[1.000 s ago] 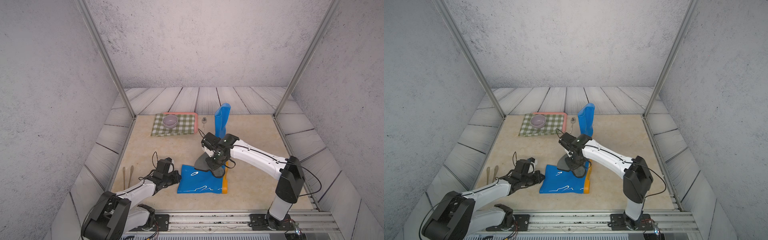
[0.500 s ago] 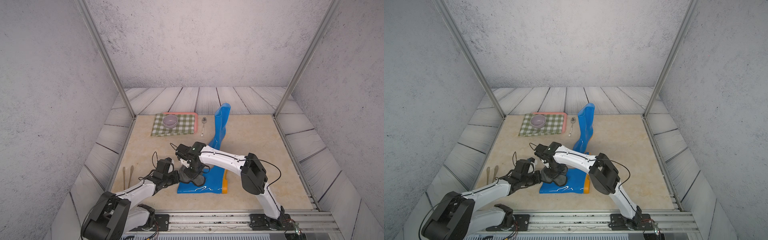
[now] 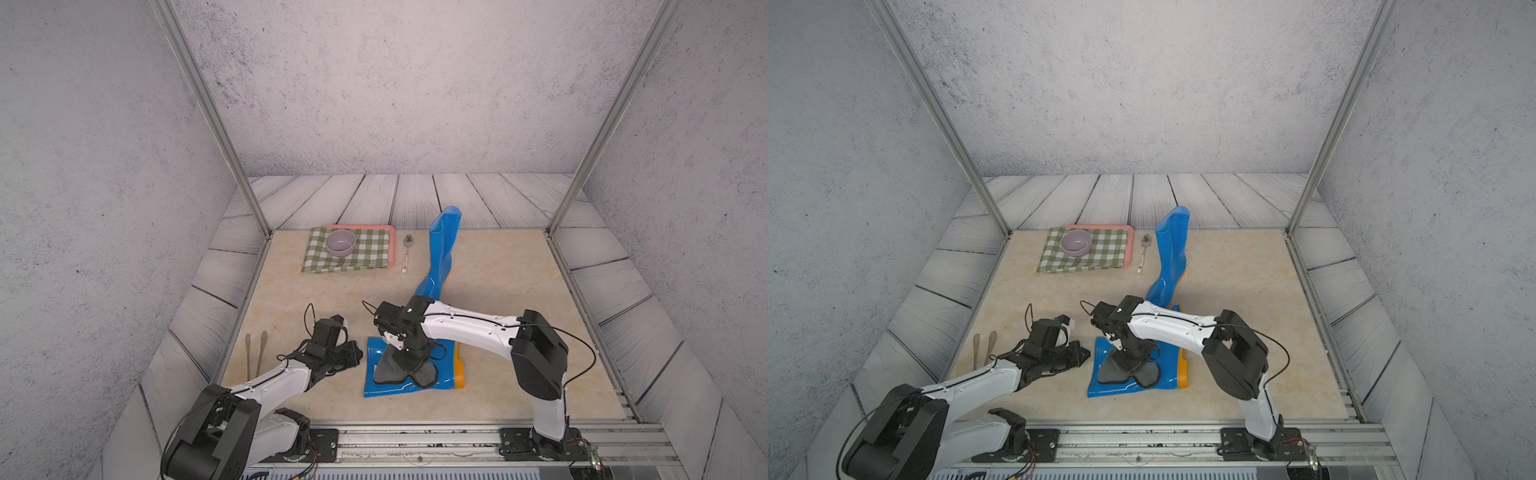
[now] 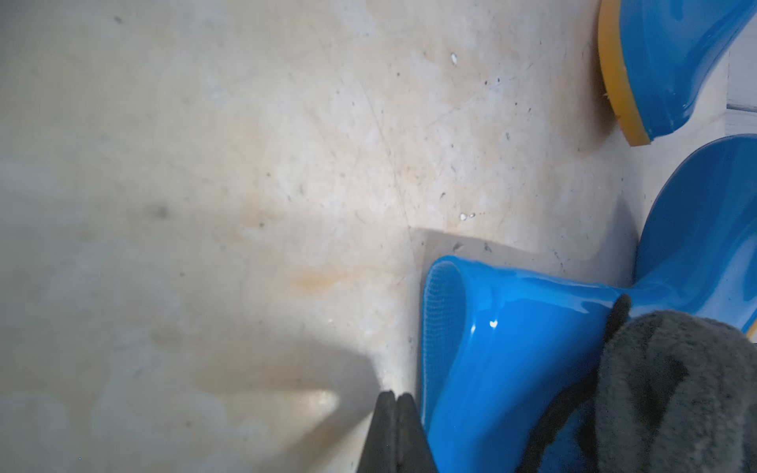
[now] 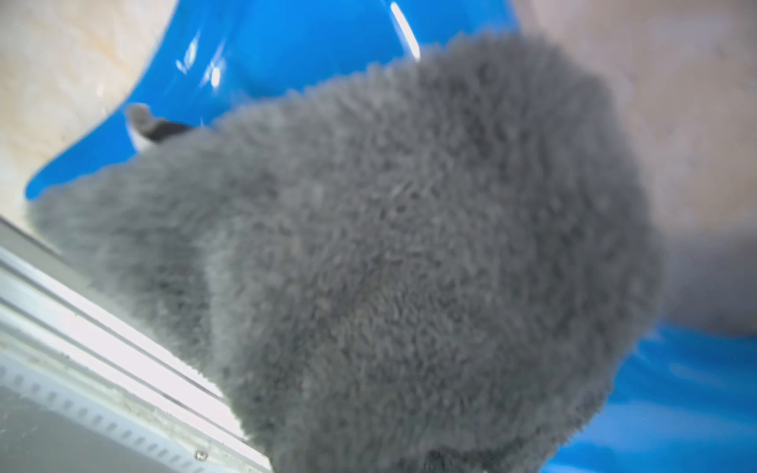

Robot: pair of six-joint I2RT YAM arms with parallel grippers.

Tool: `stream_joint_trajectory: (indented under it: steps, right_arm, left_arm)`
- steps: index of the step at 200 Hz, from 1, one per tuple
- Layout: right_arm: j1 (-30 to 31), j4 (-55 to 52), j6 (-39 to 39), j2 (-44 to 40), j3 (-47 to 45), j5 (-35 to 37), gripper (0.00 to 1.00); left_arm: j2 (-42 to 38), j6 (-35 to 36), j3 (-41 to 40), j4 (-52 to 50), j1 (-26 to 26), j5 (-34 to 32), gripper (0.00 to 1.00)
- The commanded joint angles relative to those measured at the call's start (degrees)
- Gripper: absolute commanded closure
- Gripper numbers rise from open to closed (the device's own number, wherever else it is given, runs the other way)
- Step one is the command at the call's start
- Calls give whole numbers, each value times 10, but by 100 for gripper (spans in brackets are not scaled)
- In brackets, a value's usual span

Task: Wipe the rubber boots with a cloth
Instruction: Wipe the dirt off the rubber boot.

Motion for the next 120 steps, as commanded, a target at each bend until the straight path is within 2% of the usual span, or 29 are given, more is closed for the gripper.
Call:
stream_joint_trajectory:
  steps: [1,50,85,120]
  right_arm:
    - [-12,-29,22,-67,-42,34,100]
    - [-30,-48,40,-147,-106,56,100]
    - [-55,-41,45,-183,-155,63,100]
    - [-81,-30,44,-215,-185,60,100]
  left_arm:
    - [-8,2,-6,-3,-1,-1,100]
    - [-10,4,-7,2,-1,7,100]
    - [3,18,1,9,-1,36,100]
    - [19,22,9,11,-1,56,74]
